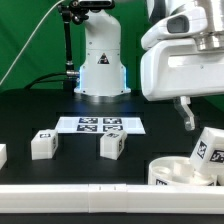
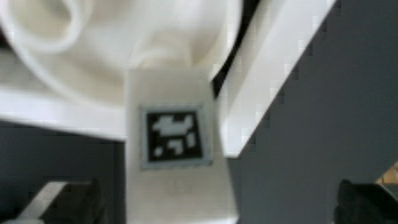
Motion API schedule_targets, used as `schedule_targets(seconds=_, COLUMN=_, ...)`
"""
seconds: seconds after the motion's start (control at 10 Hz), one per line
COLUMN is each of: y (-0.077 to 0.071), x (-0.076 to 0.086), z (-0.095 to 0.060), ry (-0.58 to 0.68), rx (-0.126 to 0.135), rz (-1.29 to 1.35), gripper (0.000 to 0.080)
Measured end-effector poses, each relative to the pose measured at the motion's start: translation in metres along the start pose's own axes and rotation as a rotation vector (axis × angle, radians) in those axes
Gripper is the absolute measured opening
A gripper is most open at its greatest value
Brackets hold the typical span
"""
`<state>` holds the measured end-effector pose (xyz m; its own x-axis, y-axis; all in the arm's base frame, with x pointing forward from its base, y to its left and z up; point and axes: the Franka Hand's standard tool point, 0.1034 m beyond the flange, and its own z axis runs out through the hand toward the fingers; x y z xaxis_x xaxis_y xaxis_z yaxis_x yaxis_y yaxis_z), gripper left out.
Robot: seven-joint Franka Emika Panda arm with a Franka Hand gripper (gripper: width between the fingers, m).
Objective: Assemble stool
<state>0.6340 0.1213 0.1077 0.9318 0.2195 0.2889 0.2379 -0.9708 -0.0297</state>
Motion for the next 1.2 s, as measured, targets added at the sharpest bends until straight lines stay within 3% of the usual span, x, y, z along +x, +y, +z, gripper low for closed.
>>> schedule_targets(seconds=0.4, y=-0.005, x=-0.009, z=-0.002, ry=-0.247, rx=0.05, rz=0.012, gripper=0.0649)
schedule_targets(seconds=0.5, y=-0.002, x=-0.004, z=-0.001, ry=-0.227, rx=0.04, rz=0.005, gripper=0.0649)
schedule_targets(seconds=0.7, y=0.005, x=0.0, z=0.002, ry=-0.196, rx=-0.025, rz=0.005, gripper=0.0649)
schedule_targets(seconds=0.9, y=0.019, x=-0.003, z=0.004, ry=-0.17, rx=-0.023, rz=0.039, gripper=0.0649)
schedule_targets(seconds=1.2, y=0.019, x=-0.003, z=0.005, ry=-0.171, rx=-0.025, rz=0.04, gripper=0.0649)
